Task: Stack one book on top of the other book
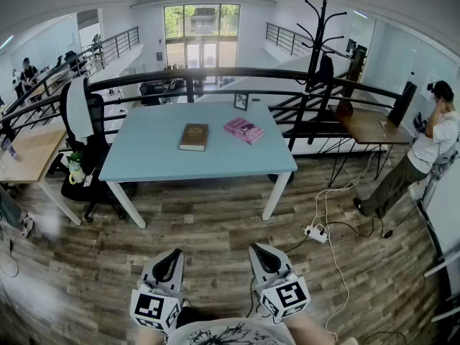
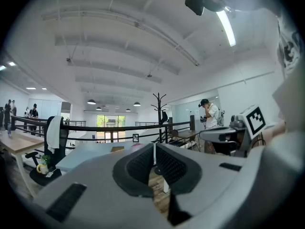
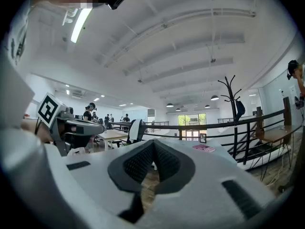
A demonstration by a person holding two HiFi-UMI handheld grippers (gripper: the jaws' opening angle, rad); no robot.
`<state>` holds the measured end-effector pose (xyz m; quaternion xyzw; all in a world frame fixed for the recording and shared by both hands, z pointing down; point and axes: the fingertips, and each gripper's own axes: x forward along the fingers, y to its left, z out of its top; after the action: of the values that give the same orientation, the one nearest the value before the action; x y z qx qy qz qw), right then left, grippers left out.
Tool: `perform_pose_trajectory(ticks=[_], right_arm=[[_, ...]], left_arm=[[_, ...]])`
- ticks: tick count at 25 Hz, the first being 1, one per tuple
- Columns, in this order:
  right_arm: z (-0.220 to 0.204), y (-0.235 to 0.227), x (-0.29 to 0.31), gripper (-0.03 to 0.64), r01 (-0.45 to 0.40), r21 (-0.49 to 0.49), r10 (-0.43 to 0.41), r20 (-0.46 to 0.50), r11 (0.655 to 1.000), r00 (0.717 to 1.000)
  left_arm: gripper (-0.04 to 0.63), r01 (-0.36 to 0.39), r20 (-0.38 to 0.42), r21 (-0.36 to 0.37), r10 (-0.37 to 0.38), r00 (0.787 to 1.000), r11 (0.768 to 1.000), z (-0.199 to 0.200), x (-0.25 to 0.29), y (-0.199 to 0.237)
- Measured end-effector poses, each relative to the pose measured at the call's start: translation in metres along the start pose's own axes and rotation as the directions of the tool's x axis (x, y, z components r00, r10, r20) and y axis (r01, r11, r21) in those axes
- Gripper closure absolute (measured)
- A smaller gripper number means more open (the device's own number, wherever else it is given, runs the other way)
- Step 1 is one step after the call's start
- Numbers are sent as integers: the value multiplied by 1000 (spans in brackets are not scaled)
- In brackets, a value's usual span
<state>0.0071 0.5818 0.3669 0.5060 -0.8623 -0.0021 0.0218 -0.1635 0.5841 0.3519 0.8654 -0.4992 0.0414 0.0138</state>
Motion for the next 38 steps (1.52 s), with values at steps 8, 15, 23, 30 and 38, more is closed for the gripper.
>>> perform_pose_trajectory(ticks=[8, 15, 23, 30, 38], right_arm=[[-1, -7, 2, 626, 4, -5, -4, -4, 1000, 1000], [-9, -32, -13, 624, 35, 27, -35, 0, 999, 999], [-34, -67, -16, 624, 70, 69, -66, -61, 995, 996], [-35, -106, 27, 624, 125, 74, -118, -91, 989, 989], [-60, -202, 137, 624, 215, 41, -208, -135, 976, 969]], left_arm=[[580, 9, 1, 6, -9, 1000, 1000, 1, 7, -6], [580, 9, -13, -13, -9, 1000, 1000, -6, 19, -25], [580, 47, -34, -11, -47, 998, 999, -21, 47, -45], [580, 66, -48, -21, -67, 997, 998, -5, 107, -19], [580, 168, -41, -31, -169, 985, 985, -21, 261, 22]])
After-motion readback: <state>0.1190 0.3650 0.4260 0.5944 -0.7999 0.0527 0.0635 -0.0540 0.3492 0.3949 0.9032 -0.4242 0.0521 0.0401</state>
